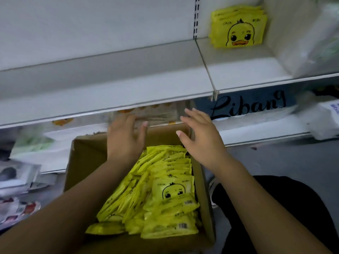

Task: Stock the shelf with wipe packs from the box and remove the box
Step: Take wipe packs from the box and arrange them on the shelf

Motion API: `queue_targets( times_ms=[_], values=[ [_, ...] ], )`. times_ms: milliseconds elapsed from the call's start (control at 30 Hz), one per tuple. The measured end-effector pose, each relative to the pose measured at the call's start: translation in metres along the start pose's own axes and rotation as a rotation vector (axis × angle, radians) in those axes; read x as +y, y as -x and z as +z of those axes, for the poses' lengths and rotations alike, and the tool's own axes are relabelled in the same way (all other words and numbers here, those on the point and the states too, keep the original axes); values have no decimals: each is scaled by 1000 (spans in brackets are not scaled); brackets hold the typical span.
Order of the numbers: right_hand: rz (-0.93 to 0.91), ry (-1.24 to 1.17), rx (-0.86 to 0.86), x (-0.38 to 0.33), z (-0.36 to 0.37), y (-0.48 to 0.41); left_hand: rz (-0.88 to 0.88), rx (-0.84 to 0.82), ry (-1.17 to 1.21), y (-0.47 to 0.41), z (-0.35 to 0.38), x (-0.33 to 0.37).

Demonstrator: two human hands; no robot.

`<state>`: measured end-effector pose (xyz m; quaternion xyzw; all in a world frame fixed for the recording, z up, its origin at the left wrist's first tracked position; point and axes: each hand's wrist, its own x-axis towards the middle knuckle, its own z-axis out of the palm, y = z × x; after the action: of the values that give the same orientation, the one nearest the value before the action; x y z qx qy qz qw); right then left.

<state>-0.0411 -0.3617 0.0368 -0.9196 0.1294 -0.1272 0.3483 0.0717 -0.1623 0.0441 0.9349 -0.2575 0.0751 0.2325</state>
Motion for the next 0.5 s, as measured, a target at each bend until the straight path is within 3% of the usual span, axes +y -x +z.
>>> queue_targets(
  times_ms=[233,400,500],
  values=[
    [-48,5,-260,-42,75,39,-184,-25,-147,102,-40,-85],
    [-50,130,-576,-51,118,59,-573,123,3,177,-64,-111],
    [-77,228,-718,-54,137,59,-747,62,77,213,-67,-122]
  ],
)
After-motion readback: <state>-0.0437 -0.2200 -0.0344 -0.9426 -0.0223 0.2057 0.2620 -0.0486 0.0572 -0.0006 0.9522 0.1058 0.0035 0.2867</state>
